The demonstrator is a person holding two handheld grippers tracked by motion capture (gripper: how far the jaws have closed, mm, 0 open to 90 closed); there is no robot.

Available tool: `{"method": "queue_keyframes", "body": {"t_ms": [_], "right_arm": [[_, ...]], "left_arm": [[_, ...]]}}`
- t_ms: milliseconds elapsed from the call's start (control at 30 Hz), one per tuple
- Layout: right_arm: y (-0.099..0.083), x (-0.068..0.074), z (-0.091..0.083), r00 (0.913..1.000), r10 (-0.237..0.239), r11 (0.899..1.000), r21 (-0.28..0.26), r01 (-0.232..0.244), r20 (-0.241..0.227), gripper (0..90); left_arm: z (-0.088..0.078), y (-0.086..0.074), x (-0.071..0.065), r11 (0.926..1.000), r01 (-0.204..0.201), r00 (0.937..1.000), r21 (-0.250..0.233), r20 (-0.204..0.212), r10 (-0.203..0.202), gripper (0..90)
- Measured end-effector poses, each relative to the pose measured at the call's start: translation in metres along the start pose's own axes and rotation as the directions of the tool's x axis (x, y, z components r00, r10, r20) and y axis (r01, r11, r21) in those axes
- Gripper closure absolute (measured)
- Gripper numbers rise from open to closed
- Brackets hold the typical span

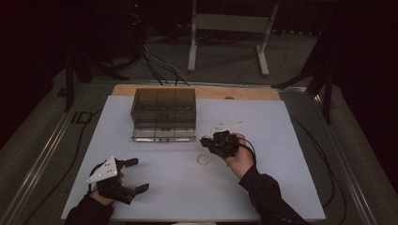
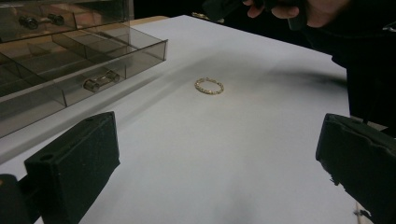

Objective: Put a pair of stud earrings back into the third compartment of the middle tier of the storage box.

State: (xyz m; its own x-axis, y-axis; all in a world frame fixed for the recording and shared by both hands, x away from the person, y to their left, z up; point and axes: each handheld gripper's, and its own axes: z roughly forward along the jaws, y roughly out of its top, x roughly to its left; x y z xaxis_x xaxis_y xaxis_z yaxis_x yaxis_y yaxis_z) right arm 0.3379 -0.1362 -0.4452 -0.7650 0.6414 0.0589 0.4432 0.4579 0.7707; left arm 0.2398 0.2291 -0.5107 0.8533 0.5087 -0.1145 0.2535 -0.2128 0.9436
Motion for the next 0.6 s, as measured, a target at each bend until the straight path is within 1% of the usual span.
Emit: {"method": "queue_keyframes", "body": {"t_ms": [300,600], "right_arm": [[0.02,0.002,0.009,0.9993,-0.037,0.999,0.001,0.037,-0.008,87.4],[0.04,0.003,0.019,0.9983,-0.055,0.998,-0.006,0.055,-0.02,87.3]], "left_arm": [[0.0,0.0,0.0,1.0,0.002,1.0,-0.001,0.002,-0.002,0.6],[-0.001,0.0,0.0,1.0,0.004,1.0,-0.002,0.003,-0.004,0.5]]}}
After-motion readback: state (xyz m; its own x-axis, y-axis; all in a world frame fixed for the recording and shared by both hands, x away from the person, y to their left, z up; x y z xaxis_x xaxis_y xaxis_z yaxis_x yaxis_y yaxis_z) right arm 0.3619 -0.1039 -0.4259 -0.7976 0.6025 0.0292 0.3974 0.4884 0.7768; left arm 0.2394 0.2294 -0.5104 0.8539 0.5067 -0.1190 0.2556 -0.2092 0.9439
